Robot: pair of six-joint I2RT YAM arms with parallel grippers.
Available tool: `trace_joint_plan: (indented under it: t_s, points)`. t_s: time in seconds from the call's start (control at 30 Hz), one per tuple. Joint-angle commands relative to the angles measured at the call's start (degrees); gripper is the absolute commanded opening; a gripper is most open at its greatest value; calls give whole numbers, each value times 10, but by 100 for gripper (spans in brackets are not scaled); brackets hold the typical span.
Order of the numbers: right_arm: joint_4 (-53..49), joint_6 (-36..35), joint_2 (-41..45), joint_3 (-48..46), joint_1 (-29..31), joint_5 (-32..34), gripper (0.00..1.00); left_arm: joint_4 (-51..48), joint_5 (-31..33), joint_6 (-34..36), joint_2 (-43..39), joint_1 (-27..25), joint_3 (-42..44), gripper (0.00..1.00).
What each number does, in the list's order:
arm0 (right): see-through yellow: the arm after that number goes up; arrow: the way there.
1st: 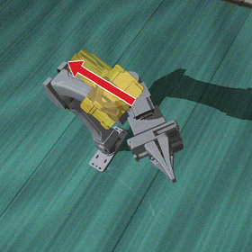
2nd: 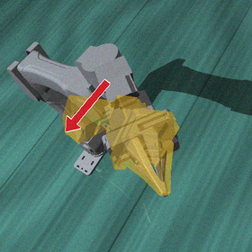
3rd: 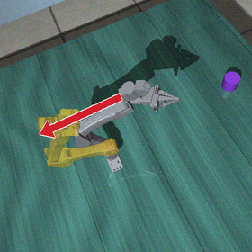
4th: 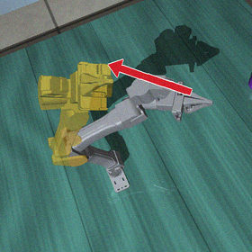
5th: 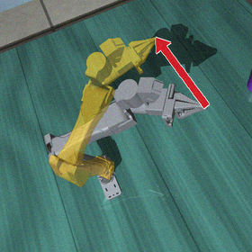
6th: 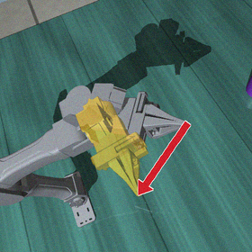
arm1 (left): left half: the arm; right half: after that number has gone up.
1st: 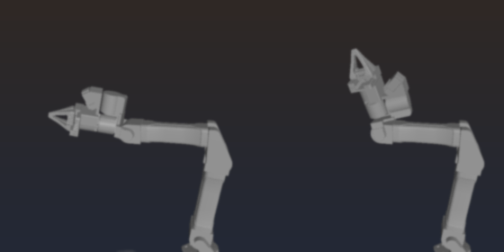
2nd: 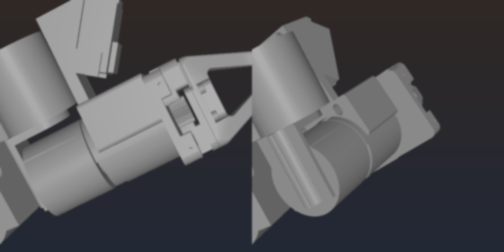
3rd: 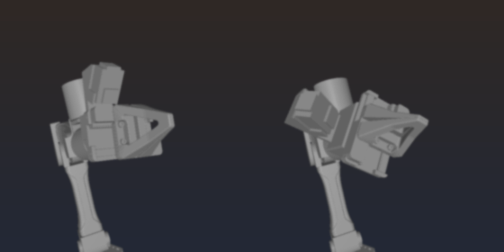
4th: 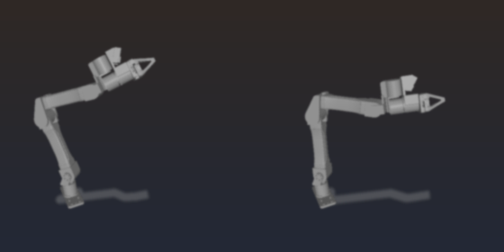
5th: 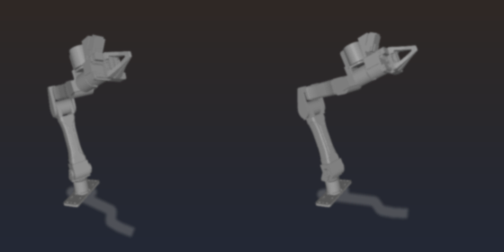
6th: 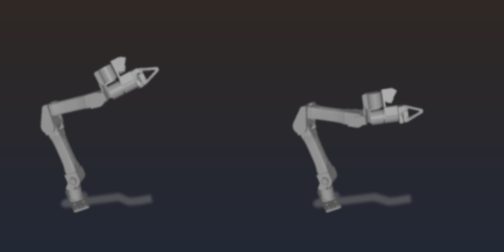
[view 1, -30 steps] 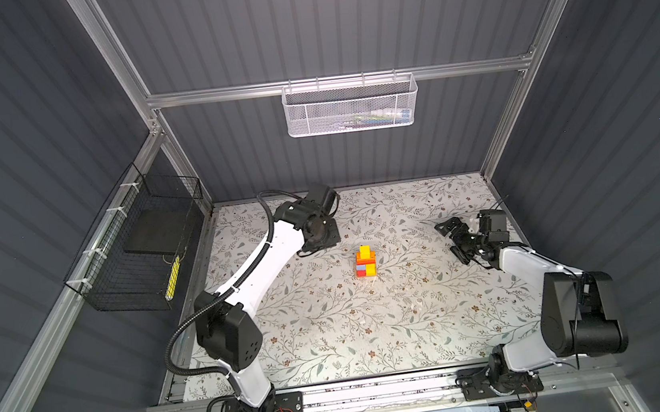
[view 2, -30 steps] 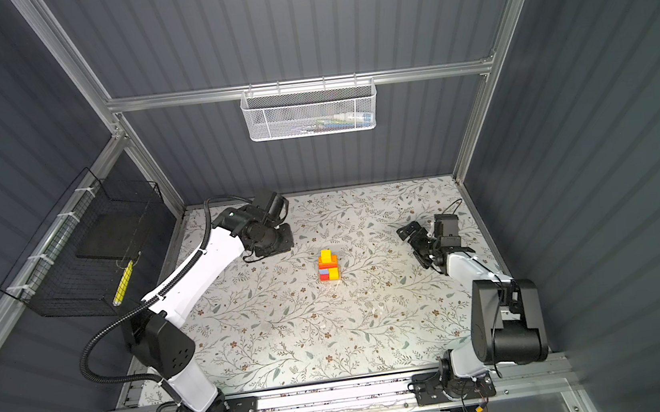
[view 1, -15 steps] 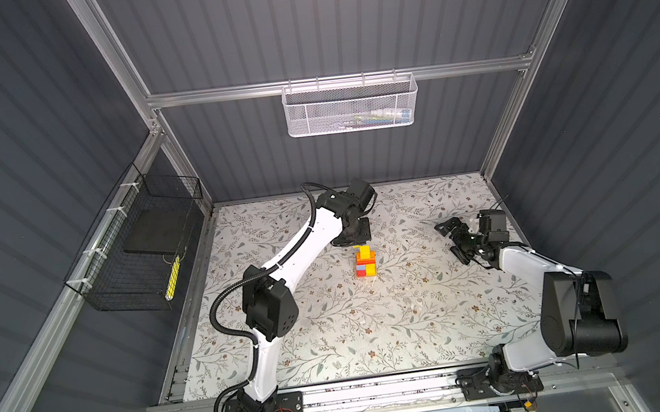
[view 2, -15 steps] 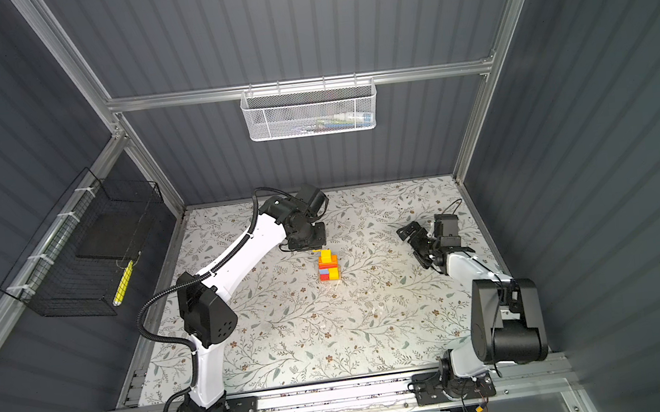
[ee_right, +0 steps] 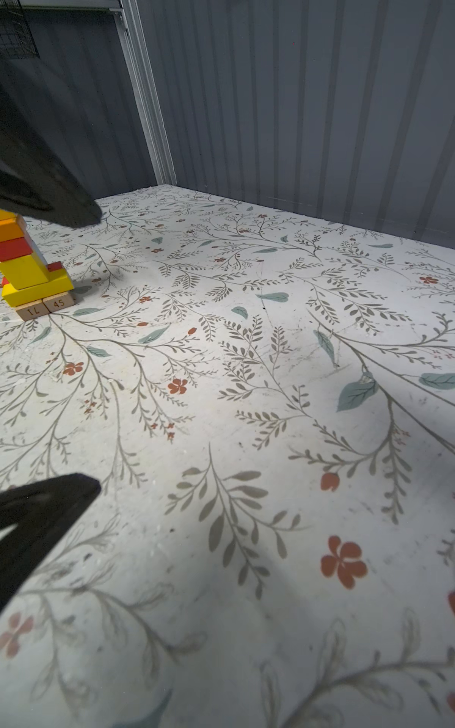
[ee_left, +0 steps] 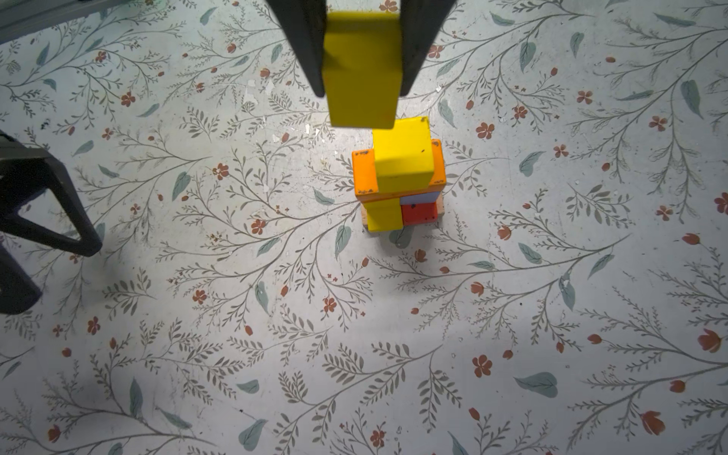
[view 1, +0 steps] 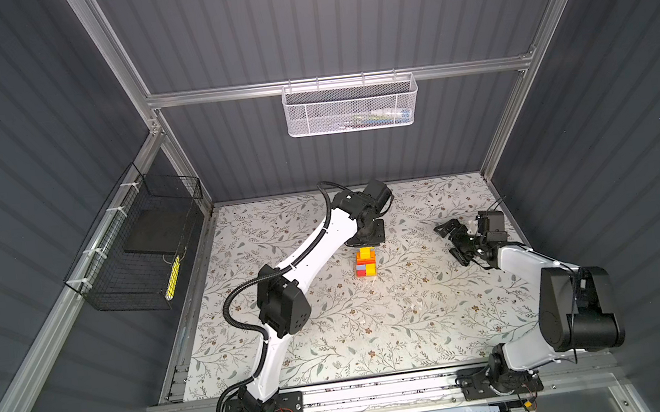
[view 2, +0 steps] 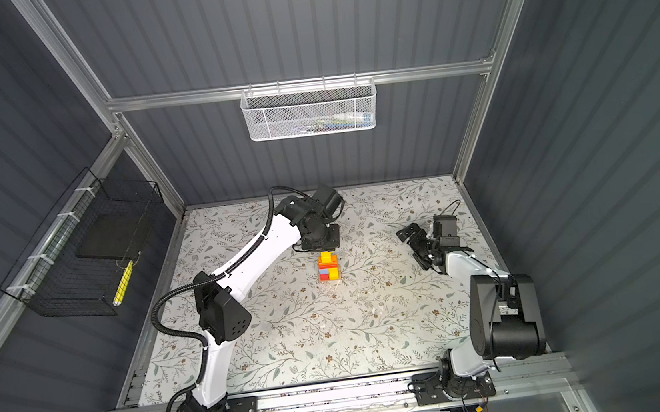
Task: Build the wood block tower
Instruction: 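Lower the small yellow cube onto the stack top with the left gripper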
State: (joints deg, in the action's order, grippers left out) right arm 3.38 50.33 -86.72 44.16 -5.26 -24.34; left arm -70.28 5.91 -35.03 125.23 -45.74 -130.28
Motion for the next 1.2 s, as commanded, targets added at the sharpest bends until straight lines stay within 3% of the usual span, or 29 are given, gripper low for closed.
trace_joint_plan:
  t_s: [0.0, 0.57, 1.17]
  points:
    - [5, -5, -8, 12, 2, -6, 99, -30, 4, -2, 5, -3, -26, 19]
    - [11, -1, -21, 14, 2, -13, 99, -69, 43, -3, 6, -5, -50, 19]
    - [15, 0, -24, 12, 2, -15, 99, -83, 37, -3, 35, -8, -70, 19]
